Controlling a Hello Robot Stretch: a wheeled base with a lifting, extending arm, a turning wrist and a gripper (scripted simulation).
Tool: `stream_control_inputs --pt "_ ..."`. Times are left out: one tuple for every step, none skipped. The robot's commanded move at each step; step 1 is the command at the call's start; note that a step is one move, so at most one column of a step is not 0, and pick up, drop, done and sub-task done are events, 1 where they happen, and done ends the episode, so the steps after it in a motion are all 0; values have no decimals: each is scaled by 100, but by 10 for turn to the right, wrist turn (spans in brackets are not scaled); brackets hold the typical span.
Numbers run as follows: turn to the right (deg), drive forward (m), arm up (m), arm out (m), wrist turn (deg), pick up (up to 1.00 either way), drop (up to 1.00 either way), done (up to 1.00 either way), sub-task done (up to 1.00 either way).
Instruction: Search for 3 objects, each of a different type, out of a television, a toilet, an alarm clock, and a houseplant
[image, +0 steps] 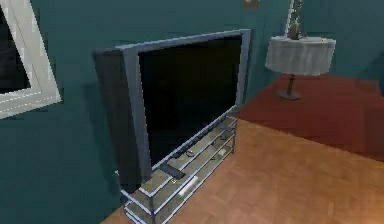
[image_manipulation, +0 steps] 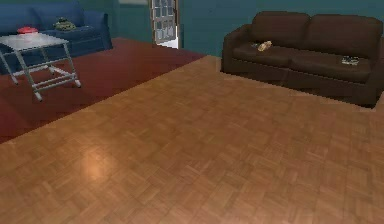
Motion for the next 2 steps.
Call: stream_control_inputs --pt "0 0 0 0 0 0 0 0 100" --pt "450 0 0 0 0 0 0 0 0"
